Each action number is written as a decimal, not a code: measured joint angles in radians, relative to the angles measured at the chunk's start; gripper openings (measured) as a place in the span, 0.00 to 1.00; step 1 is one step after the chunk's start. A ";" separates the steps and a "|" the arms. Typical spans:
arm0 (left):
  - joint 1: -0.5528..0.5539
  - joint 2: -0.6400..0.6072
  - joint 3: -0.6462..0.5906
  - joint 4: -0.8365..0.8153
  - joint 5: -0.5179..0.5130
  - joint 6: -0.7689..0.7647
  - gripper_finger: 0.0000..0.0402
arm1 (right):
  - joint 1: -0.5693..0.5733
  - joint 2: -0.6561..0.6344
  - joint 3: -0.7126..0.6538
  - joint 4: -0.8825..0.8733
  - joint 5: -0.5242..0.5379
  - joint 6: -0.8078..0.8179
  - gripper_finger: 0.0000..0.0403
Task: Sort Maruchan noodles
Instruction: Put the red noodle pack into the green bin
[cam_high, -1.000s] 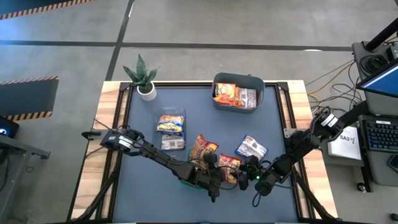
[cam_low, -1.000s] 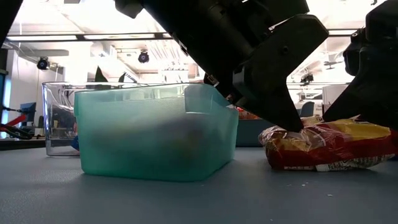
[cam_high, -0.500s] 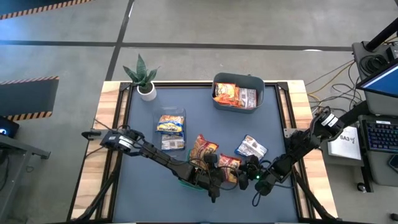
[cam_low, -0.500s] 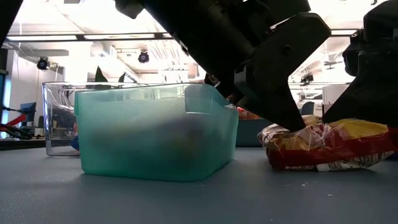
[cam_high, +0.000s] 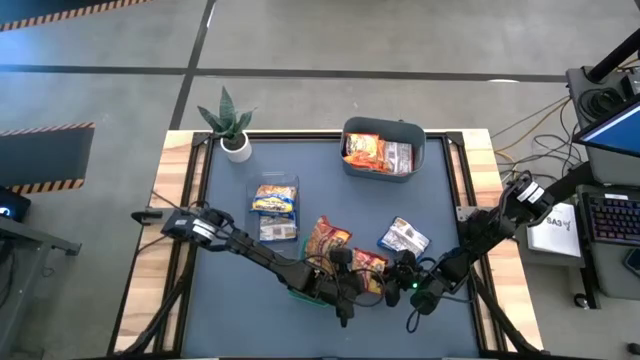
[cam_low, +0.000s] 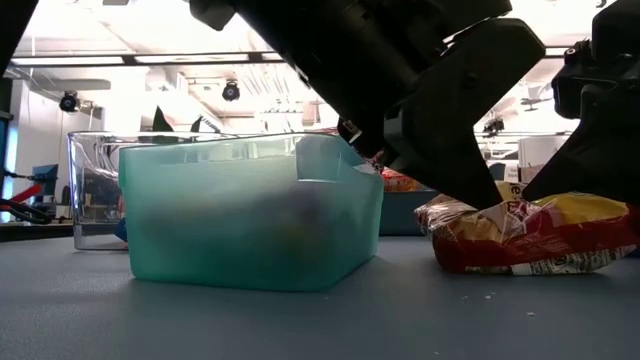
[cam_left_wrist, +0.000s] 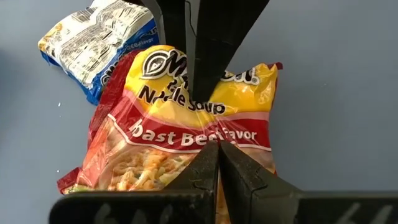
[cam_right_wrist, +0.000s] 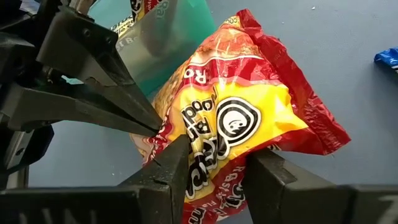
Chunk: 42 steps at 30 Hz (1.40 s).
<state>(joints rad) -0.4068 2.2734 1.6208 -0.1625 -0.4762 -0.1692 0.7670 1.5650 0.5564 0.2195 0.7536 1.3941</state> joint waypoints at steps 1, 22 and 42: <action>-0.001 0.000 0.003 0.000 -0.003 0.000 0.00 | 0.000 -0.002 0.000 -0.001 0.000 -0.003 0.28; -0.065 0.004 0.244 -0.327 -0.082 0.062 0.00 | 0.000 -0.047 -0.002 -0.047 -0.005 -0.026 0.27; -0.218 0.000 0.552 -1.081 -0.250 -0.152 0.00 | 0.000 -0.074 -0.002 -0.071 -0.005 -0.052 0.07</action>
<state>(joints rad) -0.6245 2.2730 2.1723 -1.2436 -0.7263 -0.3213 0.7670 1.4906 0.5545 0.1489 0.7483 1.3417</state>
